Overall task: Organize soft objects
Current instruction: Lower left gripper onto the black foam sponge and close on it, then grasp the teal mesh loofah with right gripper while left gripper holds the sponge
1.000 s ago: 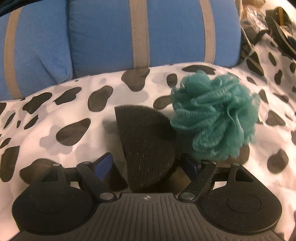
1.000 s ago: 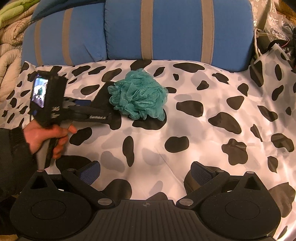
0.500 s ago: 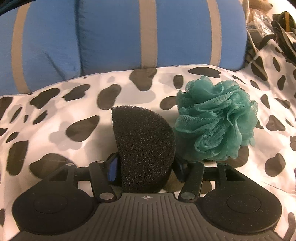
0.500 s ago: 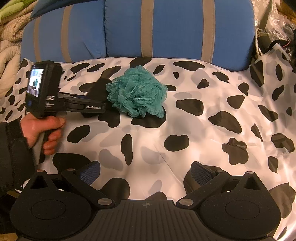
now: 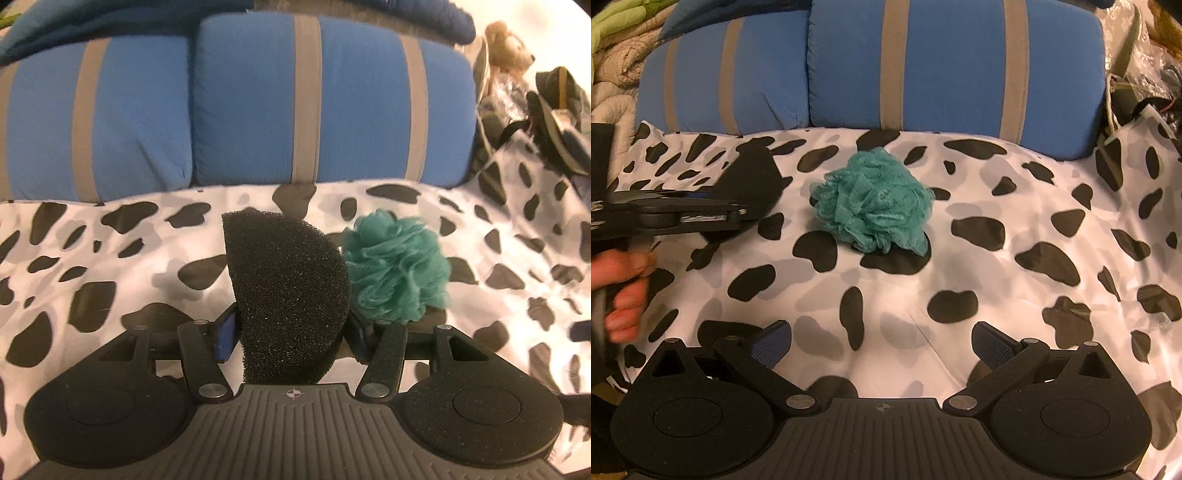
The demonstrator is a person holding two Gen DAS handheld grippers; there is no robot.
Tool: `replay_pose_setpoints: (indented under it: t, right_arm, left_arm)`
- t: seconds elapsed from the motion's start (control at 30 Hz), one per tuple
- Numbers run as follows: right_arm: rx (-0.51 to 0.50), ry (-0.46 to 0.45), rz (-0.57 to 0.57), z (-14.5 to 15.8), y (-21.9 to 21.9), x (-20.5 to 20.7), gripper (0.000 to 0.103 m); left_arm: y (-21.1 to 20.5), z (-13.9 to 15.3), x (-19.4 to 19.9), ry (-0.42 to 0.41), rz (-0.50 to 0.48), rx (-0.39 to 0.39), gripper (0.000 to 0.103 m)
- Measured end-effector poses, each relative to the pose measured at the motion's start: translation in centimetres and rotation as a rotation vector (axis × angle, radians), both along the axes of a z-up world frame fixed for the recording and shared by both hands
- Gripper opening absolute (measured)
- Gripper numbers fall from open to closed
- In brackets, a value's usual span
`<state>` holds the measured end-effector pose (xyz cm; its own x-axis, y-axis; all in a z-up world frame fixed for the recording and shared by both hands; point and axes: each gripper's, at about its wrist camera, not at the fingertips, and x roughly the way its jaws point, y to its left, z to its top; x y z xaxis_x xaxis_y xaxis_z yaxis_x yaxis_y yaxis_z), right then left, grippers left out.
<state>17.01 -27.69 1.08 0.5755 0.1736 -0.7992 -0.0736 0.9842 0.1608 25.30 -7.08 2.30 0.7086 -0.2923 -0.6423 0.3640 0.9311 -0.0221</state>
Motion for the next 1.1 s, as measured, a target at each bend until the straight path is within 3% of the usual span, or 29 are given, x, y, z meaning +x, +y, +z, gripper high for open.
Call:
replay_pose_setpoints:
  t: [0.4,0.6,0.93,1.1]
  right_arm:
    - [0.021,-0.044,0.011,0.1,1.5,2.4,0.103]
    - [0.064,-0.046,-0.078,-0.1,0.2,4.5,0.103]
    - [0.344,0.038,-0.269,-3.0,-2.5,8.7,0.103]
    - [0.373,0.021,-0.294,-3.5,-2.9,10.8,0.103]
  left_arm:
    - [4.2,2.7,-3.8,0.052,0.072,-0.08,0.056]
    - [4.7,3.8,-5.3,0.056,0.044,-0.104,0.056]
    - [5.5,4.0,-4.8,0.104,0.064,-0.131,0.056]
    - [4.7,3.5,-4.7,0.149,0.033,-0.108,0.056]
